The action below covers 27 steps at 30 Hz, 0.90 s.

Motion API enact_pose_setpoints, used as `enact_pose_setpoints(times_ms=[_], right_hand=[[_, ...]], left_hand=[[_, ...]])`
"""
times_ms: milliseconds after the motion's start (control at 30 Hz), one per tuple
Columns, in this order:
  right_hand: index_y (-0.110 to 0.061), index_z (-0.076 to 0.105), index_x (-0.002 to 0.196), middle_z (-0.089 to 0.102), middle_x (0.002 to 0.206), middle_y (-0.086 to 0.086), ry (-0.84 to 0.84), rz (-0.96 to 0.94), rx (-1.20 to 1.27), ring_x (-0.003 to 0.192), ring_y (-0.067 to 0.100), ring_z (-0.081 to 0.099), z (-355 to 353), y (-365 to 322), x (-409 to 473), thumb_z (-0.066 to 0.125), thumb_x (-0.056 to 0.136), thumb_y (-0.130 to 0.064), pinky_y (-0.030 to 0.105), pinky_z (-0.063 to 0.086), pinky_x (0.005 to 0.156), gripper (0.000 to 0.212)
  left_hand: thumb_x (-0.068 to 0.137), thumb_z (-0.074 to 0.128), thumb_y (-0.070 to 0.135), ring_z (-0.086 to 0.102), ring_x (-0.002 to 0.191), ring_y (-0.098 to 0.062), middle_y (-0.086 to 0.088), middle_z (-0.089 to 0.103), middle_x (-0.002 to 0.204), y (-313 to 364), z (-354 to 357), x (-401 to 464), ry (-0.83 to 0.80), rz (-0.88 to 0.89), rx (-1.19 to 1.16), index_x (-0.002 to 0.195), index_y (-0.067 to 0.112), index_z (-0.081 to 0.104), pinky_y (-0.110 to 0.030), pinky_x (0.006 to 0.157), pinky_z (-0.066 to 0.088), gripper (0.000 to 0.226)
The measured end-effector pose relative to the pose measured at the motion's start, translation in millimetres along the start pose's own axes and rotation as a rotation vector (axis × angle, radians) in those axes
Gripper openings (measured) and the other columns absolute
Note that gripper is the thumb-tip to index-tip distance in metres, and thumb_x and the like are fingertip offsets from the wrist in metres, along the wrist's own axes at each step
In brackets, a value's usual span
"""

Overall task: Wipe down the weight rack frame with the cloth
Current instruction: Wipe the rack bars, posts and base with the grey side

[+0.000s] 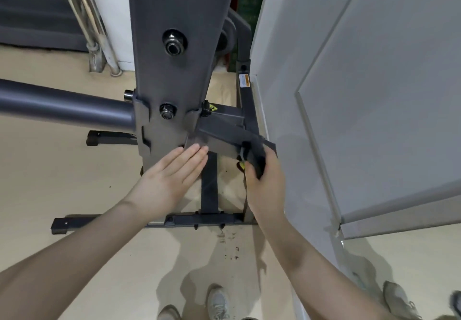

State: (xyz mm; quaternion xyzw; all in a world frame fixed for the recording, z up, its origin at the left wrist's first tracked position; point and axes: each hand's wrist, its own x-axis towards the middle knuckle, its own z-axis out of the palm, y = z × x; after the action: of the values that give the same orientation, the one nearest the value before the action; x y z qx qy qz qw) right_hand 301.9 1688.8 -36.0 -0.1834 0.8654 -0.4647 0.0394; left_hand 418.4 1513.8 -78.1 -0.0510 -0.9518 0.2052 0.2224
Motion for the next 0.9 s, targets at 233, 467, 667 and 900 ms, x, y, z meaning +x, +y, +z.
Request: enact_pose_setpoints(times_ms=[233, 467, 667, 900], right_hand=[[-0.011, 0.039, 0.140, 0.048, 0.140, 0.011, 0.018, -0.480, -0.390, 0.130, 0.029, 0.041, 44.1, 2.9, 23.1, 0.041, 0.090, -0.030, 0.049, 0.038, 0.104, 0.053], [-0.014, 0.044, 0.136, 0.047, 0.141, 0.008, -0.078, -0.469, -0.486, 0.132, 0.031, 0.040, 8.4, 50.0, 42.7, 0.064, 0.084, -0.012, 0.051, 0.037, 0.106, 0.056], [-0.005, 0.047, 0.133, 0.050, 0.137, 0.015, 0.034, -0.415, -0.387, 0.126, 0.036, 0.045, 31.1, 28.7, 30.7, 0.071, 0.073, 0.005, 0.052, 0.041, 0.104, 0.066], [-0.015, 0.029, 0.145, 0.033, 0.151, 0.008, -0.064, -0.525, -0.445, 0.140, 0.028, 0.025, 20.8, 53.1, 30.6, 0.068, 0.075, 0.013, 0.039, 0.028, 0.111, 0.085]], left_hand=[[0.094, 0.006, 0.003, -0.004, 0.146, -0.029, -0.018, 0.002, 0.157, -2.1, -3.1, 10.7, -0.026, -0.032, 0.054, 0.147, -0.003, 0.012, -0.041, 0.119, -0.003, 0.054], [0.086, 0.022, 0.003, -0.008, 0.145, -0.029, -0.018, -0.006, 0.157, 6.5, 0.5, 15.4, -0.035, -0.091, 0.057, 0.147, -0.002, 0.014, -0.040, 0.119, -0.002, 0.062], [0.086, 0.022, 0.003, -0.008, 0.146, -0.028, -0.017, -0.010, 0.157, 6.4, -1.5, 13.4, -0.062, -0.103, 0.052, 0.148, -0.003, 0.001, -0.039, 0.117, 0.001, 0.066], [0.081, 0.031, 0.005, 0.003, 0.144, -0.029, -0.011, 0.001, 0.157, 7.7, -4.8, -0.4, -0.170, -0.079, 0.022, 0.148, -0.001, -0.001, -0.039, 0.117, 0.002, 0.074]])
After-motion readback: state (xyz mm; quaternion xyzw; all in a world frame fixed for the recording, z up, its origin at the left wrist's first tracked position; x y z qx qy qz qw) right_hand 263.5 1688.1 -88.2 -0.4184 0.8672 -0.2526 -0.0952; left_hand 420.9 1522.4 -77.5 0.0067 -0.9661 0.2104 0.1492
